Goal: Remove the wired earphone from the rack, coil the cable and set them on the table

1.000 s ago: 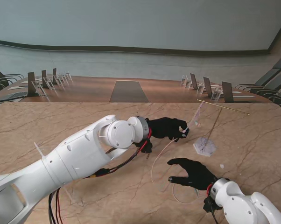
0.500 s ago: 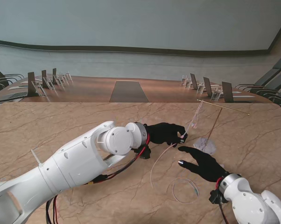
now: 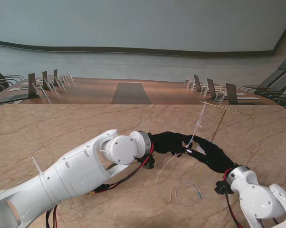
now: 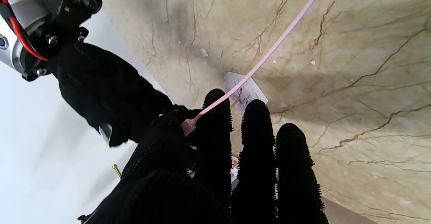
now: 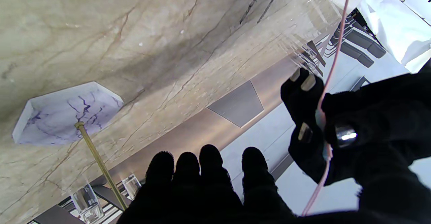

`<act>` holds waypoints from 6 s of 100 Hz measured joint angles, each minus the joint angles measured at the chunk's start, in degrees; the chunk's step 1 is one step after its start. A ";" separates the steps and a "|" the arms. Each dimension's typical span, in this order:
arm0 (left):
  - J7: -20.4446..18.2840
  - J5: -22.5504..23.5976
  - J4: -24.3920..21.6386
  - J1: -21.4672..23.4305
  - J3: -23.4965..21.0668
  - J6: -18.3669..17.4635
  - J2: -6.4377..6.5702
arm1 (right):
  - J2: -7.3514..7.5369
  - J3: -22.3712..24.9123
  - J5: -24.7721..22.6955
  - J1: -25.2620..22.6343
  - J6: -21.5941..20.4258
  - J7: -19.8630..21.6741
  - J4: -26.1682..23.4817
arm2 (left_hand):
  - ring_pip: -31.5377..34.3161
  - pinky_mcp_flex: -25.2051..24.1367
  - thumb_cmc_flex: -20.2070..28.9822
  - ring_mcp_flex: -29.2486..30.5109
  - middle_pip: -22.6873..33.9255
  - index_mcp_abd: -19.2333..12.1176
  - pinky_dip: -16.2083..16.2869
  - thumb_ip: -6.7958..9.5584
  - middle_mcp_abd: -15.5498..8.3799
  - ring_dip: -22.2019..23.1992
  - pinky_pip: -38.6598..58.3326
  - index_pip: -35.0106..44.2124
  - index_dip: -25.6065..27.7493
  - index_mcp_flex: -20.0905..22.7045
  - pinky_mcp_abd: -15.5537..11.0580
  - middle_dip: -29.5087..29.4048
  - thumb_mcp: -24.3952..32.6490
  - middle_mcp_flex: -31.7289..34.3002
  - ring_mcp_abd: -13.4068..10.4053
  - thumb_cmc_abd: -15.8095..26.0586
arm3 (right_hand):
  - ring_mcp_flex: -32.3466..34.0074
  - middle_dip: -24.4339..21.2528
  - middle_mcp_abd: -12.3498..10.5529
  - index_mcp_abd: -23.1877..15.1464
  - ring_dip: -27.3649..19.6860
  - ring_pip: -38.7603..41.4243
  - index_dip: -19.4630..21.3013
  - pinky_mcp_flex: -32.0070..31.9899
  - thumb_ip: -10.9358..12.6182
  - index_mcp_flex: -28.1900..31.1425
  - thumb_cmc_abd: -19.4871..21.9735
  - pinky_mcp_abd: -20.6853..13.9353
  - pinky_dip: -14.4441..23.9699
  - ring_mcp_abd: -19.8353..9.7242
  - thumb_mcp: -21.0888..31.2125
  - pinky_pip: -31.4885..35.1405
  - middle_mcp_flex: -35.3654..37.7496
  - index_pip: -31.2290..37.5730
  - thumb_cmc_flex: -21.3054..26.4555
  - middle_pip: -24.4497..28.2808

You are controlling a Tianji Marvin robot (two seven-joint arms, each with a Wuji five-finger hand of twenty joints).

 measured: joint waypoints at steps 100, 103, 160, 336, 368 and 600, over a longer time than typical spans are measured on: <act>0.31 1.03 -0.28 1.27 3.14 0.69 -0.26 | 0.06 -2.49 5.43 9.41 -1.10 1.70 5.60 | 0.13 0.10 0.00 0.01 0.37 -0.01 -0.58 0.00 0.00 -0.04 -0.03 0.00 0.01 0.00 0.08 0.12 0.00 0.00 0.00 0.00 | 0.01 1.43 3.57 2.77 1.23 6.42 10.91 1.45 -0.09 1.13 -0.09 2.88 -1.77 3.53 1.79 2.69 0.00 -9.62 0.60 4.67; 0.20 1.04 -0.29 1.27 3.15 0.69 -0.26 | 0.06 -2.55 5.57 9.56 -1.10 1.73 5.63 | 0.19 0.10 0.00 0.01 0.39 -0.01 -0.58 0.00 0.00 -0.04 -0.03 0.00 0.01 0.00 0.08 0.14 0.00 0.00 0.00 0.00 | 0.01 1.52 3.74 2.78 1.30 7.15 11.04 1.58 -0.09 1.13 -0.10 2.92 -1.79 3.63 1.84 3.14 0.00 -9.62 1.23 5.32; -0.61 1.62 -0.63 1.08 3.41 0.95 -0.02 | -0.09 -3.04 8.77 11.92 -2.50 1.41 6.16 | 0.72 0.10 0.00 0.01 0.50 -0.01 -0.58 0.00 0.00 -0.05 -0.03 0.00 0.01 0.00 0.09 0.30 0.00 0.00 0.00 0.00 | 0.14 3.60 4.43 2.85 1.76 11.35 7.37 2.08 1.23 0.93 -0.71 3.83 -6.17 4.55 -2.06 11.86 0.00 2.99 13.98 11.05; -0.87 2.14 -1.67 -1.55 2.69 -0.52 -0.13 | -0.49 -1.15 16.68 14.97 -13.18 1.20 7.12 | 2.46 0.78 0.46 0.66 2.14 -0.01 -0.59 0.01 0.00 -0.07 -0.03 -0.01 -0.79 0.01 0.28 1.05 0.01 0.00 0.00 0.00 | 5.26 5.86 4.99 -0.24 1.29 14.99 -0.06 6.37 12.74 0.61 -4.45 5.29 -10.03 5.41 20.92 20.55 0.22 16.14 31.50 17.55; -1.38 2.88 -3.90 -1.39 1.63 -0.28 0.77 | -0.48 -1.67 18.53 15.80 -14.19 1.22 7.28 | 3.04 1.69 0.46 1.39 2.17 -0.01 -0.58 0.01 0.00 -0.07 0.80 -0.03 -1.55 0.01 0.67 1.06 0.01 0.00 0.00 0.00 | 7.05 6.45 6.16 -0.24 1.42 16.16 -0.71 8.83 12.74 0.61 -4.45 6.71 -10.03 6.57 20.83 21.57 1.39 16.82 32.51 18.44; -0.09 -0.48 4.96 -8.95 1.48 -4.83 -2.50 | -1.18 -2.20 22.84 24.96 -21.44 0.04 14.76 | 6.58 4.51 0.47 4.39 5.80 0.05 1.63 0.01 0.04 0.64 3.00 -0.05 -5.08 0.08 2.52 1.65 -0.01 1.23 0.08 0.00 | 7.50 6.59 6.32 -0.35 1.95 16.17 -2.41 8.03 12.66 0.60 -4.45 7.31 -11.31 6.63 18.31 21.95 0.86 18.31 34.23 18.84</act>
